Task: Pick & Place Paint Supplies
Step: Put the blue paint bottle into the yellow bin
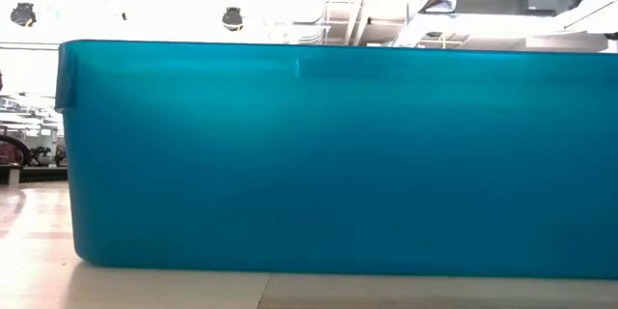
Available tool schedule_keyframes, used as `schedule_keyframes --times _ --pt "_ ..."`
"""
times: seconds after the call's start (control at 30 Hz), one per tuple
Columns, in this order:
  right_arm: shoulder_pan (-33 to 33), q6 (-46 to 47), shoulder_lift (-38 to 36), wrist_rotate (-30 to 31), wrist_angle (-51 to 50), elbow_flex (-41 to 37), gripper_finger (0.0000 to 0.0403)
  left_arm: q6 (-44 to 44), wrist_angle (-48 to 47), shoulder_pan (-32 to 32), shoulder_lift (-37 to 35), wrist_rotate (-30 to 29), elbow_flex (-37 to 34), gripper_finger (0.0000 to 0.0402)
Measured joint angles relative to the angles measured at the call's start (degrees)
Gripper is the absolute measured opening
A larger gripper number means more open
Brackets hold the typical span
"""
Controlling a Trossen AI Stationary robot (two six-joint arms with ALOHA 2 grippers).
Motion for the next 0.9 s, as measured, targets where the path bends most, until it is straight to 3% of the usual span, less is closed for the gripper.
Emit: schedule_keyframes --times 0.67,0.9 --pt "-0.7 -0.3 -0.2 -1.8 -2.4 0.6 0.0115 -0.4 0.2 -1.1 1.4 -1.2 -0.1 0.0293" --pt "-1.1 -0.9 -0.2 -1.9 -2.5 0.6 0.0115 -0.5 0.0 -1.1 1.4 -1.3 -0.1 0.0255"
